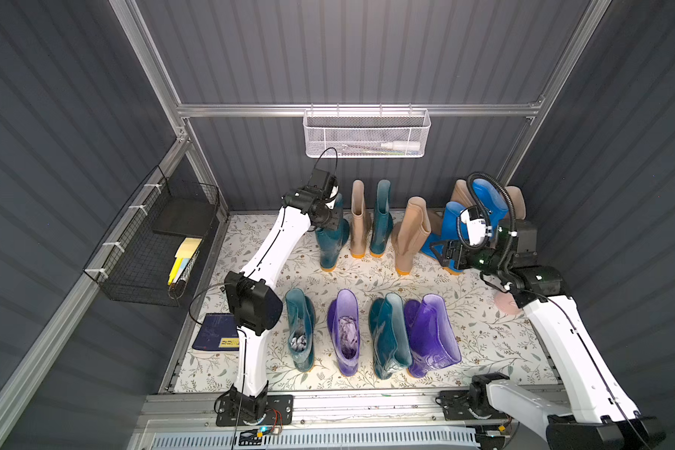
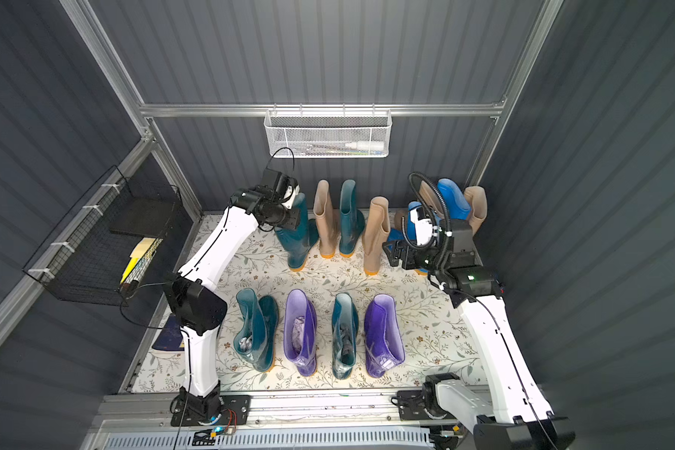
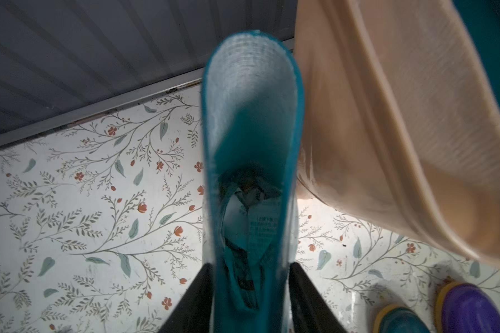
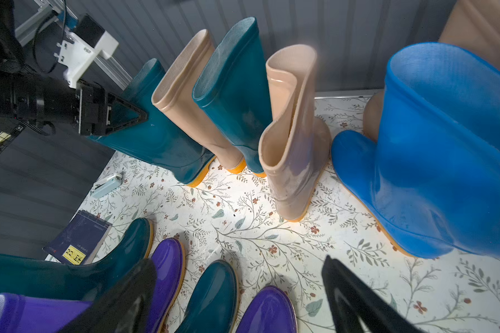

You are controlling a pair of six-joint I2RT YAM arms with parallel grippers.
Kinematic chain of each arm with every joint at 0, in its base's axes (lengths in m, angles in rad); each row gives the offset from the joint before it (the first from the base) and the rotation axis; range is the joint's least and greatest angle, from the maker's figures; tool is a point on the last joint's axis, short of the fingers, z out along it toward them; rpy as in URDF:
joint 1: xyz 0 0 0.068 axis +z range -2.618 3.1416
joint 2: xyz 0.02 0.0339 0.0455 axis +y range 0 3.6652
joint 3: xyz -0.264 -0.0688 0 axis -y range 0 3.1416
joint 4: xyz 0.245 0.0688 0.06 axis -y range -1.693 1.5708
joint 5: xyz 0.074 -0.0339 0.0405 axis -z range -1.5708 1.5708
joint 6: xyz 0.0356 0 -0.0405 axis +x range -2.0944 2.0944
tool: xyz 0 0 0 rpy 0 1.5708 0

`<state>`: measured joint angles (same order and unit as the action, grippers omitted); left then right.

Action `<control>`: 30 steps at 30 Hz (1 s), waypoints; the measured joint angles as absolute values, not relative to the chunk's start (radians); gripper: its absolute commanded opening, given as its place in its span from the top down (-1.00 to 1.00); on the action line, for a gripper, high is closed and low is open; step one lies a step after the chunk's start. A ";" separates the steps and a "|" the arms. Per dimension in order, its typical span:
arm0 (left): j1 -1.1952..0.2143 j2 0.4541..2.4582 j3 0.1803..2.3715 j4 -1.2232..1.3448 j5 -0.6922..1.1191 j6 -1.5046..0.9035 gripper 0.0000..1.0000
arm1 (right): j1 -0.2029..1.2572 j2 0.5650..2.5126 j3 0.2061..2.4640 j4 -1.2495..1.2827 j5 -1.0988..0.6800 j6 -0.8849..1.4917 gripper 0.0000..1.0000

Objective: Match and arrange rain boots in pairs
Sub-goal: Pick up the rain boot at the center of the board.

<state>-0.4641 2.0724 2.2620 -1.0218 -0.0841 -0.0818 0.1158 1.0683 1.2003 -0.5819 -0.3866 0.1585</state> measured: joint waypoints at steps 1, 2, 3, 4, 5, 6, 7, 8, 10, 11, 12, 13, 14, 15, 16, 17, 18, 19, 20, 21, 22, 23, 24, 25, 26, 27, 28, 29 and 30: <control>-0.464 2.072 2.262 -1.018 -0.084 -0.083 0.60 | 0.116 1.068 1.200 -0.583 -0.385 0.157 -0.86; -0.464 2.072 2.262 -1.017 -0.084 -0.083 0.67 | 0.116 1.068 1.200 -0.583 -0.384 0.156 -0.85; -0.464 2.072 2.262 -1.017 -0.084 -0.086 0.71 | 0.116 1.068 1.200 -0.583 -0.383 0.155 -0.85; -0.464 2.072 2.262 -1.017 -0.084 -0.087 0.79 | 0.116 1.068 1.200 -0.584 -0.381 0.154 -0.85; -0.464 2.072 2.261 -1.016 -0.085 -0.089 0.88 | 0.116 1.068 1.200 -0.584 -0.379 0.153 -0.85; -0.464 2.072 2.260 -1.014 -0.085 -0.091 0.96 | 0.116 1.068 1.200 -0.584 -0.377 0.152 -0.85; -0.464 2.072 2.260 -1.012 -0.085 -0.093 1.00 | 0.116 1.068 1.200 -0.584 -0.376 0.152 -0.85; -0.464 2.072 2.260 -1.009 -0.087 -0.090 1.00 | 0.116 1.068 1.200 -0.584 -0.374 0.151 -0.85; -0.464 2.072 2.260 -1.009 -0.093 -0.094 1.00 | 0.116 1.069 1.200 -0.585 -0.372 0.149 -0.85; -0.464 2.072 2.260 -1.009 -0.096 -0.096 1.00 | 0.116 1.069 1.200 -0.585 -0.371 0.149 -0.85; -0.464 2.072 2.260 -1.009 -0.099 -0.098 1.00 | 0.116 1.069 1.200 -0.585 -0.370 0.148 -0.85; -0.464 2.072 2.260 -1.009 -0.104 -0.099 1.00 | 0.116 1.069 1.200 -0.585 -0.370 0.147 -0.84; -0.464 2.072 2.260 -1.008 -0.107 -0.101 1.00 | 0.116 1.069 1.201 -0.585 -0.369 0.146 -0.84; -0.464 2.072 2.260 -1.008 -0.110 -0.102 1.00 | 0.116 1.069 1.201 -0.586 -0.369 0.146 -0.84; -0.464 2.072 2.260 -1.008 -0.115 -0.102 1.00 | 0.116 1.069 1.201 -0.587 -0.369 0.145 -0.84; -0.464 2.072 2.260 -1.008 -0.120 -0.102 1.00 | 0.116 1.069 1.201 -0.588 -0.369 0.145 -0.84; -0.464 2.072 2.262 -1.009 -0.126 -0.104 1.00 | 0.116 1.069 1.201 -0.591 -0.369 0.145 -0.84; -0.464 2.072 2.265 -1.010 -0.133 -0.106 1.00 | 0.116 1.069 1.201 -0.593 -0.369 0.145 -0.84; -0.464 2.072 2.268 -1.010 -0.139 -0.106 1.00 | 0.116 1.069 1.201 -0.595 -0.369 0.145 -0.84; -0.464 2.072 2.272 -1.010 -0.146 -0.107 1.00 | 0.116 1.069 1.201 -0.595 -0.369 0.145 -0.84; -0.464 2.072 2.273 -1.010 -0.155 -0.109 1.00 | 0.116 1.069 1.201 -0.596 -0.369 0.144 -0.84; -0.464 2.072 2.275 -1.011 -0.163 -0.109 1.00 | 0.116 1.069 1.201 -0.597 -0.369 0.144 -0.84; -0.464 2.072 2.275 -1.010 -0.170 -0.109 1.00 | 0.116 1.069 1.201 -0.599 -0.369 0.144 -0.84; -0.464 2.072 2.275 -1.010 -0.180 -0.109 1.00 | 0.116 1.069 1.201 -0.600 -0.369 0.144 -0.84; -0.464 2.072 2.275 -1.010 -0.189 -0.109 1.00 | 0.116 1.069 1.201 -0.600 -0.369 0.144 -0.83; -0.464 2.072 2.275 -1.010 -0.196 -0.109 1.00 | 0.116 1.069 1.201 -0.600 -0.369 0.144 -0.83; -0.464 2.072 2.276 -1.010 -0.205 -0.109 1.00 | 0.116 1.069 1.201 -0.601 -0.369 0.144 -0.83; -0.464 2.072 2.277 -1.010 -0.211 -0.109 1.00 | 0.116 1.069 1.202 -0.602 -0.369 0.145 -0.83; -0.464 2.072 2.278 -1.010 -0.215 -0.109 1.00 | 0.116 1.069 1.203 -0.602 -0.369 0.145 -0.83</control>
